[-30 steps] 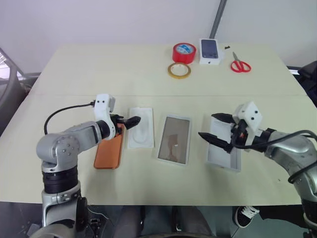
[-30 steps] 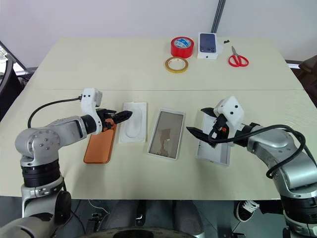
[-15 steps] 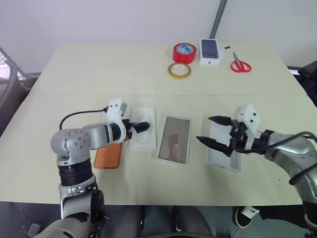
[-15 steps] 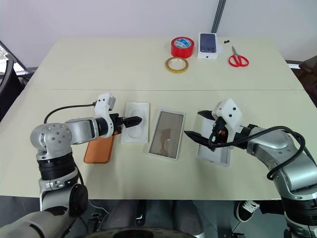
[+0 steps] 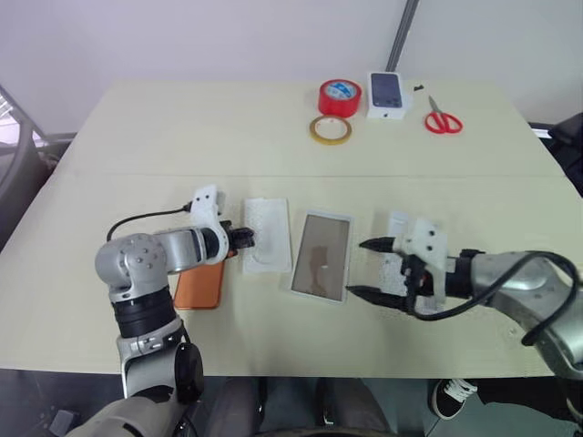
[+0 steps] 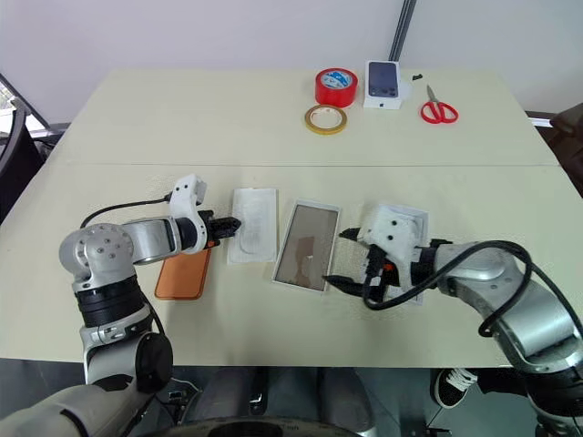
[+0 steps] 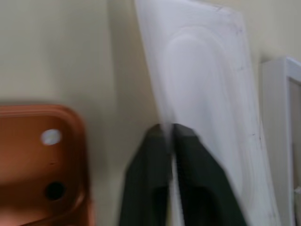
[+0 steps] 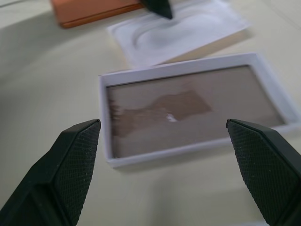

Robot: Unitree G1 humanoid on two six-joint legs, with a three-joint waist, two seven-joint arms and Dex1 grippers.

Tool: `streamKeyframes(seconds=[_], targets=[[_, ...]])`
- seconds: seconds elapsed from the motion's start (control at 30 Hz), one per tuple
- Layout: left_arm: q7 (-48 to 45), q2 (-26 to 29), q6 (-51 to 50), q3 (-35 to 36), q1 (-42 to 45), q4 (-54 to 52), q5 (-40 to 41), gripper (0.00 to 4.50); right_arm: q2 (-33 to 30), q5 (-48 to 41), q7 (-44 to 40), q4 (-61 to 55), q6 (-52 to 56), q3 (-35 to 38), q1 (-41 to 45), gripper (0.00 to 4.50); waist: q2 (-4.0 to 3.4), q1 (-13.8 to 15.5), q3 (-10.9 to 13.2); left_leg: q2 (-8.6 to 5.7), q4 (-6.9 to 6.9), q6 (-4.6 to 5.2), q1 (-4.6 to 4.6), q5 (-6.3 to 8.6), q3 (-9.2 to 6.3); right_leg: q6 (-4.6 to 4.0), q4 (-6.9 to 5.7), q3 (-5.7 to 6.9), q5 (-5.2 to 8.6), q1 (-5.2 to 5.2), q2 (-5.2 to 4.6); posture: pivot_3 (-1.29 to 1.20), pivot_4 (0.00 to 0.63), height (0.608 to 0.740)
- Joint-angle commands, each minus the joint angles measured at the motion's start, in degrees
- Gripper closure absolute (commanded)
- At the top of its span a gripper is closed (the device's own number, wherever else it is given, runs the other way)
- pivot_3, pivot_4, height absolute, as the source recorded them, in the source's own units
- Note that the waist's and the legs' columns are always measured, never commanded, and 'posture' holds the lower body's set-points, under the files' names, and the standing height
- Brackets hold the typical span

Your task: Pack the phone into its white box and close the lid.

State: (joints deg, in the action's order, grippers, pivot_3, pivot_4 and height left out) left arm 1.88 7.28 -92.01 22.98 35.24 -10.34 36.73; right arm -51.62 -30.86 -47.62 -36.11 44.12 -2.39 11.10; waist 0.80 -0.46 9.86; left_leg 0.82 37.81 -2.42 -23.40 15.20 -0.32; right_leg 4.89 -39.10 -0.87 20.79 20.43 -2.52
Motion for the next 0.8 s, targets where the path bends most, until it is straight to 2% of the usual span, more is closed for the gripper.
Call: streamKeyframes(seconds=[0.03, 0.13, 0.3, 0.33, 0.37, 0.47, 0.6, 0.8], targets=[[0.5, -0.5, -0.5, 1.0, 1.4, 1.3, -1.4, 4.48, -0.4, 2.0, 1.5, -2.4, 3.9, -4.8, 4.5, 0.00, 0.00, 0.0, 0.0, 0.00, 0.01, 0.00, 0.00, 0.00, 0.00, 0.00, 0.00, 0.00, 0.00, 0.00, 0.00, 0.00, 0.150, 0.740], [0.4, -0.8, -0.5, 2.6, 2.9, 1.7, -1.8, 4.48, 0.3, 3.4, 2.8, -2.3, 7.3, -8.7, 7.8, 0.00, 0.00, 0.1, 0.0, 0.00, 0.03, -0.01, -0.01, 0.00, -0.02, 0.00, 0.00, 0.02, 0.00, 0.01, -0.01, 0.00, 0.150, 0.740], [0.0, -1.1, -0.5, 10.3, 7.6, 3.0, -0.7, 4.48, 2.8, 5.3, 4.3, -2.0, 12.1, -16.2, 12.8, 0.00, 0.07, -0.1, 0.0, 0.00, 0.04, -0.01, -0.06, -0.01, -0.04, 0.00, -0.01, 0.03, 0.00, 0.05, 0.00, 0.00, 0.150, 0.740], [0.0, -0.8, -0.5, 11.2, 8.3, 3.3, -0.5, 4.50, 3.2, 6.2, 4.6, -1.4, 12.4, -17.8, 13.6, 0.55, 0.07, -0.1, 0.0, 0.01, 0.04, -0.01, -0.07, 0.00, -0.04, 0.00, -0.01, 0.03, 0.00, 0.07, 0.00, 0.00, 0.150, 0.740], [0.0, -0.5, -0.5, 12.0, 8.9, 3.6, -0.4, 4.50, 3.6, 7.3, 4.8, -0.6, 12.9, -19.4, 14.4, 0.83, 0.07, -0.2, 0.0, 0.01, 0.04, -0.02, -0.09, 0.00, -0.04, 0.00, -0.01, 0.03, 0.00, 0.09, -0.01, 0.00, 0.150, 0.740], [-0.2, 0.5, -0.5, 12.5, 9.6, 3.9, -0.6, 4.50, 4.3, 9.0, 4.9, 0.7, 13.6, -22.4, 15.6, 2.28, 0.07, -0.2, 0.0, 0.00, 0.04, -0.02, -0.09, -0.01, -0.04, 0.00, -0.01, 0.03, 0.00, 0.10, -0.01, 0.00, 0.150, 0.740], [-0.4, 1.6, -0.5, 12.4, 9.5, 3.5, -0.5, 4.50, 4.6, 11.0, 3.9, 1.0, 13.4, -25.6, 16.7, 4.40, 0.09, -0.1, 0.0, -0.01, 0.05, -0.03, -0.09, -0.01, -0.05, 0.00, -0.01, 0.04, 0.00, 0.10, -0.04, 0.00, 0.150, 0.740], [-0.5, 1.3, -0.5, 12.7, 9.2, 2.7, 0.0, 4.50, 4.6, 13.2, 3.3, 1.1, 11.6, -26.0, 16.8, 4.46, 0.11, -0.2, 0.0, -0.01, 0.05, -0.03, -0.09, 0.00, -0.05, 0.01, -0.02, 0.05, 0.00, 0.11, -0.05, 0.00, 0.150, 0.740]])
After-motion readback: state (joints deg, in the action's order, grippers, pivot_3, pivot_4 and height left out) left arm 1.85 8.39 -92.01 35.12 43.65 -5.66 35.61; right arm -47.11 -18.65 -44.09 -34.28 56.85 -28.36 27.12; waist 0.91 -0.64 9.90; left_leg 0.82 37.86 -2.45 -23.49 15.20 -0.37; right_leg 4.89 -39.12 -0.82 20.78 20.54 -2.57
